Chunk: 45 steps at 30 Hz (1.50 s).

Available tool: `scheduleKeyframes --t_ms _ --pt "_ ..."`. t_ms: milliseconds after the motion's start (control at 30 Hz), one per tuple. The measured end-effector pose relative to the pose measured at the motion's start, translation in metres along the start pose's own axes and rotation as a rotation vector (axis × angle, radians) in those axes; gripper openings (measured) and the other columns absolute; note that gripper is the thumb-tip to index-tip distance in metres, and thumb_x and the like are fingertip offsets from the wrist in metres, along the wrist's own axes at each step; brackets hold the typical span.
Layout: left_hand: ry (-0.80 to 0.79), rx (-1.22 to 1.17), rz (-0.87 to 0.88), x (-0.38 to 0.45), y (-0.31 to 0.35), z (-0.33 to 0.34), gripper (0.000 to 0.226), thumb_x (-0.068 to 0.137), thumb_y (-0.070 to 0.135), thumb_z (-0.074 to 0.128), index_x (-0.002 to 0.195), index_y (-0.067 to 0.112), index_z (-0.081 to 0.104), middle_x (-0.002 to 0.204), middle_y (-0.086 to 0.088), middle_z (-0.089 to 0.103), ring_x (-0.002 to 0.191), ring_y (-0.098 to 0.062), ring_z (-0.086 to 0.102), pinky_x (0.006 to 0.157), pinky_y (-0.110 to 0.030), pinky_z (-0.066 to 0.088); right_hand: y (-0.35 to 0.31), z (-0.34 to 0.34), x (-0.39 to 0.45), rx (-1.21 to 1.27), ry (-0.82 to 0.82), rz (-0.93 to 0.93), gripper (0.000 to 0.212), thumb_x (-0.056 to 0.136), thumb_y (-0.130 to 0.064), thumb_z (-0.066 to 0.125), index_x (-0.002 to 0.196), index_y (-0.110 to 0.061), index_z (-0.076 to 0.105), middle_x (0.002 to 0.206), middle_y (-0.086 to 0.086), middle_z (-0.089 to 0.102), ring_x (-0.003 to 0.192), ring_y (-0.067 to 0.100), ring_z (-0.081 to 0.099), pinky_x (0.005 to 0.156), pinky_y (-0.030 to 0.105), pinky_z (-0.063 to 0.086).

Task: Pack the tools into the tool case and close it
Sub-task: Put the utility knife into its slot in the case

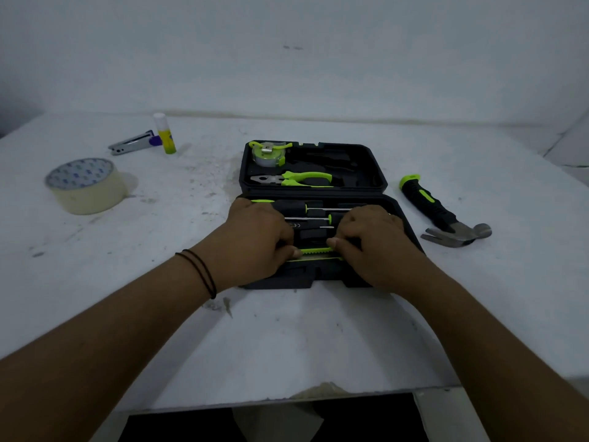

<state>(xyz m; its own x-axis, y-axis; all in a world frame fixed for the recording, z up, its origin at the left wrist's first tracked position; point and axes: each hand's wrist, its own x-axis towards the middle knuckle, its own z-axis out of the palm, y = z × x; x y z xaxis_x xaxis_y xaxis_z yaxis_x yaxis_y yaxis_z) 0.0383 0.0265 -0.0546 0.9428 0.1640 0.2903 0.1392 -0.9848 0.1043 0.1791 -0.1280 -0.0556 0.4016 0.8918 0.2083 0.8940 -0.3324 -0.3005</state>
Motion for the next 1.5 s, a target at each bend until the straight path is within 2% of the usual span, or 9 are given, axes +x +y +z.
scheduleKeyframes --t_ms 67,200,400,567,667,967,1267,1400,1500 --pt "0.063 -0.058 -0.002 -0.002 -0.001 0.001 0.029 0.085 0.047 0.056 0.076 0.024 0.072 0.070 0.006 0.064 0.077 -0.013 0.055 0.072 -0.029 0.018 0.003 0.000 -0.001 0.085 0.081 -0.014 0.018 0.089 -0.024 0.056 0.089 -0.015 0.072 0.093 -0.004 0.060 0.100 0.015 0.049 0.094 0.039 0.040" --pt "0.074 -0.252 -0.040 -0.009 -0.007 -0.005 0.027 0.077 0.050 0.056 0.073 0.029 0.073 0.069 0.009 0.067 0.072 -0.009 0.058 0.073 -0.040 0.046 0.002 -0.008 -0.004 0.234 0.233 0.045 0.019 0.088 -0.009 0.056 0.100 -0.010 0.070 0.098 0.002 0.065 0.090 0.005 0.050 0.079 0.005 0.035" --pt "-0.014 -0.314 -0.005 -0.005 -0.017 -0.025 0.016 0.074 0.044 0.069 0.077 0.030 0.075 0.079 0.011 0.067 0.079 -0.004 0.057 0.076 -0.029 0.047 0.001 -0.015 -0.009 0.104 0.131 -0.002 0.018 0.086 -0.016 0.060 0.098 -0.019 0.073 0.097 -0.004 0.068 0.098 0.016 0.059 0.091 0.041 0.044" --pt "-0.170 -0.245 -0.106 -0.004 -0.025 -0.033 0.032 0.059 0.054 0.078 0.082 0.037 0.064 0.090 0.011 0.056 0.089 -0.009 0.051 0.081 -0.036 0.046 -0.017 -0.017 -0.023 -0.078 -0.037 -0.070 0.040 0.083 -0.043 0.037 0.094 -0.030 0.072 0.097 -0.017 0.058 0.103 0.009 0.047 0.089 0.030 0.021" --pt "-0.227 -0.176 -0.197 -0.002 -0.022 -0.036 0.042 0.056 0.056 0.078 0.086 0.034 0.058 0.090 0.012 0.051 0.092 -0.013 0.048 0.079 -0.033 0.041 -0.026 -0.012 -0.029 -0.124 -0.040 -0.071 0.048 0.083 -0.044 0.027 0.094 -0.028 0.071 0.099 -0.016 0.055 0.104 0.008 0.042 0.085 0.025 0.013" --pt "-0.394 0.050 -0.337 0.008 -0.007 -0.042 0.065 0.055 0.062 0.075 0.092 0.026 0.036 0.097 0.004 0.040 0.092 -0.017 0.035 0.080 -0.034 0.030 -0.034 -0.010 -0.021 -0.191 -0.091 -0.004 0.042 0.088 -0.054 0.040 0.086 -0.024 0.069 0.090 -0.011 0.054 0.099 0.009 0.043 0.100 0.038 0.019" --pt "-0.361 -0.033 -0.302 0.007 -0.004 -0.047 0.060 0.059 0.057 0.076 0.102 0.029 0.045 0.102 0.006 0.049 0.094 -0.015 0.045 0.083 -0.034 0.038 -0.035 -0.007 -0.035 -0.145 -0.035 -0.005 0.056 0.082 -0.062 0.028 0.100 -0.029 0.069 0.100 -0.013 0.056 0.105 0.008 0.044 0.103 0.038 0.019" --pt "-0.138 -0.288 -0.239 0.012 0.009 -0.042 0.031 0.074 0.045 0.070 0.090 0.021 0.058 0.081 0.011 0.055 0.072 -0.005 0.052 0.061 -0.017 0.041 -0.026 -0.010 -0.041 -0.016 0.015 0.000 0.046 0.082 -0.055 0.034 0.103 -0.031 0.068 0.103 -0.017 0.056 0.105 0.006 0.045 0.096 0.031 0.026" --pt "0.029 -0.363 -0.201 0.021 0.021 -0.032 0.018 0.079 0.037 0.068 0.079 0.020 0.062 0.072 0.011 0.058 0.068 -0.004 0.055 0.058 -0.014 0.040 -0.016 -0.019 -0.041 0.099 0.127 0.041 0.033 0.083 -0.046 0.044 0.091 -0.029 0.071 0.089 -0.015 0.062 0.090 0.007 0.054 0.085 0.038 0.043"
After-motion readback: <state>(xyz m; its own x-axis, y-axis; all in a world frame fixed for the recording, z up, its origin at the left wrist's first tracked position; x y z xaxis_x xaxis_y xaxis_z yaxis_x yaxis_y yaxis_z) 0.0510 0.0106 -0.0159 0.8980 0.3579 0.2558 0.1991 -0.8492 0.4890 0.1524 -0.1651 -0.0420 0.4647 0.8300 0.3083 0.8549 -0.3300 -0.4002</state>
